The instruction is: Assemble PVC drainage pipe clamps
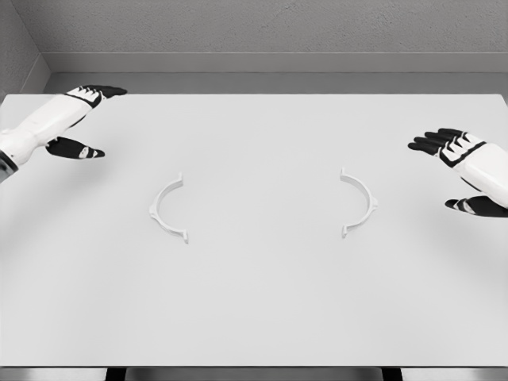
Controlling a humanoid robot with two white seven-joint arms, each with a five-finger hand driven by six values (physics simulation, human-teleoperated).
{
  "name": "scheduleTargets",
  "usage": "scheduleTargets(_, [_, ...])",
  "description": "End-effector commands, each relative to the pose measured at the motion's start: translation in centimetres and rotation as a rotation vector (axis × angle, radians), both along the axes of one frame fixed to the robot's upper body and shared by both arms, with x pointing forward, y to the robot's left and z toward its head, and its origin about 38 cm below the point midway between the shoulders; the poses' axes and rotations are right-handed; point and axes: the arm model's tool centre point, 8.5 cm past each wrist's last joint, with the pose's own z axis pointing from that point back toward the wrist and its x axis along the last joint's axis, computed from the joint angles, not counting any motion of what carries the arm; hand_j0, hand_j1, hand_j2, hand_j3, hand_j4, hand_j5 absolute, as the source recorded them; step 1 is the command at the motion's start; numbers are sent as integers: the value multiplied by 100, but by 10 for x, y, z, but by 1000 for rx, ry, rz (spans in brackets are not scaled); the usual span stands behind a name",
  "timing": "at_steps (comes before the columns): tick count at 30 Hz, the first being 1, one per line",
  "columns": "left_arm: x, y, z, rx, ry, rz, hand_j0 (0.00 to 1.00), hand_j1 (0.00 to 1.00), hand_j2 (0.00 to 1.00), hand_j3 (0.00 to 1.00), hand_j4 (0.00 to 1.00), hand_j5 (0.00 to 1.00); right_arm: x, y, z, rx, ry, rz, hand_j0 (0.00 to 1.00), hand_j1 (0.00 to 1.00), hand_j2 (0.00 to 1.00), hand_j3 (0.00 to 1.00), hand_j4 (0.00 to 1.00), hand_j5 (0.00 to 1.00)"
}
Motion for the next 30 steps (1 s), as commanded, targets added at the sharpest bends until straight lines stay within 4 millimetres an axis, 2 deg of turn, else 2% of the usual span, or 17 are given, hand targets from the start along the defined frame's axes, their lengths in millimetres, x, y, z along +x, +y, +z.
scheduleTargets(1, [0, 3, 2, -4, -2, 5, 100, 100, 100, 100, 100, 100, 1, 0, -1, 8, 2, -3, 100, 100, 100, 100, 100, 100])
scheduleTargets(6, [-3, 4, -6, 6, 17, 8, 100, 100, 100, 100, 100, 100, 6, 2, 1, -4, -9, -5, 100, 100, 100, 100, 100, 100])
scheduleTargets(10, [-8, -3, -24, 77, 38, -8, 100, 100, 100, 100, 100, 100, 54, 15, -23, -66, 33, -7, 100, 100, 100, 100, 100, 100])
scheduleTargets(14, [-7, -13, -35, 170, 37, -32, 100, 100, 100, 100, 100, 100, 59, 20, -47, -81, 68, -37, 100, 100, 100, 100, 100, 100])
scheduleTargets(23, [-13, -29, -55, 259, 64, -88, 100, 100, 100, 100, 100, 100, 64, 29, -75, -75, 127, -44, 100, 100, 100, 100, 100, 100])
scheduleTargets(26, [-16, -39, -42, 248, 22, -122, 100, 100, 100, 100, 100, 100, 67, 32, -72, -71, 117, -41, 100, 100, 100, 100, 100, 100])
scheduleTargets(30, [-18, -32, -30, 225, 12, -117, 100, 100, 100, 100, 100, 100, 71, 39, -77, -60, 125, -31, 100, 100, 100, 100, 100, 100])
